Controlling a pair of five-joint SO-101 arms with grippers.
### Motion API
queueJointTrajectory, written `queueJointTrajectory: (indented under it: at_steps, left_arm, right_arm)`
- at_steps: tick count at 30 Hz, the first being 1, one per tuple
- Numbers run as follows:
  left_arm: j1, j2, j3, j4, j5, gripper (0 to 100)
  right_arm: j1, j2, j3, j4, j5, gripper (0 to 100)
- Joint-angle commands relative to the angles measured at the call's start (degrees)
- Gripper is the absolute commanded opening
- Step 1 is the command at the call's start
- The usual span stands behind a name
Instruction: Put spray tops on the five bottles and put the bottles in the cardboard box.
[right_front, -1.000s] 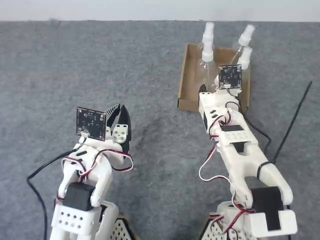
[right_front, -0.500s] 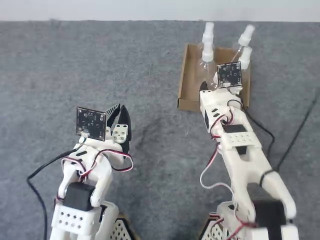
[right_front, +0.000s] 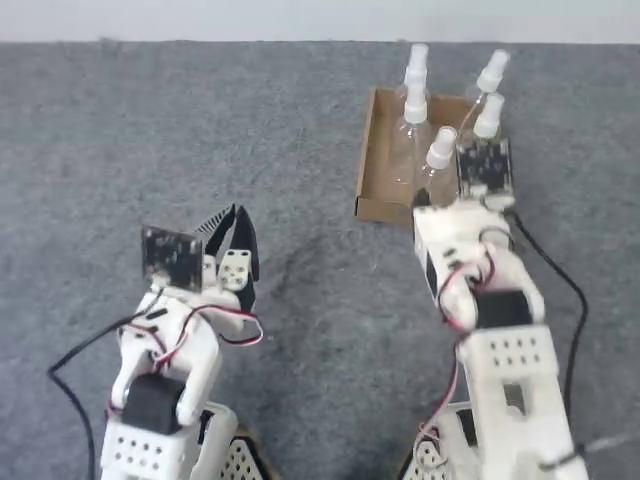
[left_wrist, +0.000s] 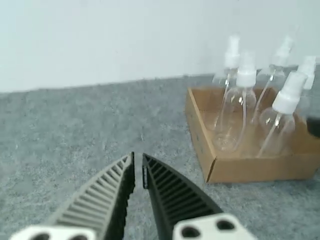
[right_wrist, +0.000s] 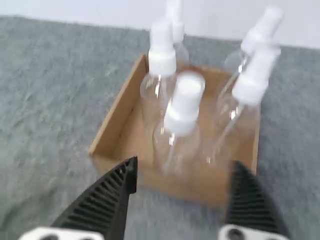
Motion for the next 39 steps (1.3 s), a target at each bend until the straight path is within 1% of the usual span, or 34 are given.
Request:
queueJointTrajectory:
  at_steps: [1,2,4,8,13,15,18,24,28,32,39]
  left_arm:
    - [0.00,-9.14,1.36,1.32,-0.26,2]
    - [0.00,-11.69,1.89,1.85,-0.26,2]
    - [0.00,-14.86,2.33,2.46,-0.09,2]
    - [0.09,-13.19,2.77,3.08,-0.18,2]
    - [0.00,-13.19,5.14,3.16,-0.35,2]
    - [0.09,-13.19,6.81,2.81,-0.35,2]
    - [0.35,-13.19,9.10,2.73,-0.35,2]
    - [0.09,-13.19,16.84,2.73,-0.35,2]
    - [0.00,-12.92,20.62,3.34,-0.35,2]
    - [0.00,-13.01,20.44,9.23,-0.35,2]
    - [0.00,-13.10,20.44,25.49,-0.35,2]
  right_arm:
    - [0.40,-11.91,5.19,3.47,1.76,3.0]
    - [0.57,-14.90,7.56,4.97,3.25,0.6]
    - [1.10,-21.32,12.92,7.52,6.95,1.4]
    - [3.82,-34.68,21.45,13.32,12.13,2.4]
    - [8.48,-51.12,26.55,23.87,13.01,2.4]
    - [10.51,-52.09,26.90,23.96,13.01,2.4]
    - [11.74,-49.45,27.96,23.25,12.57,2.4]
    - [11.56,-51.56,35.87,19.56,12.75,2.4]
    - [11.38,-51.38,38.68,19.38,13.01,2.7]
    - [11.74,-51.38,38.68,19.47,13.01,2.7]
    - [11.74,-50.95,38.68,19.56,13.01,2.4]
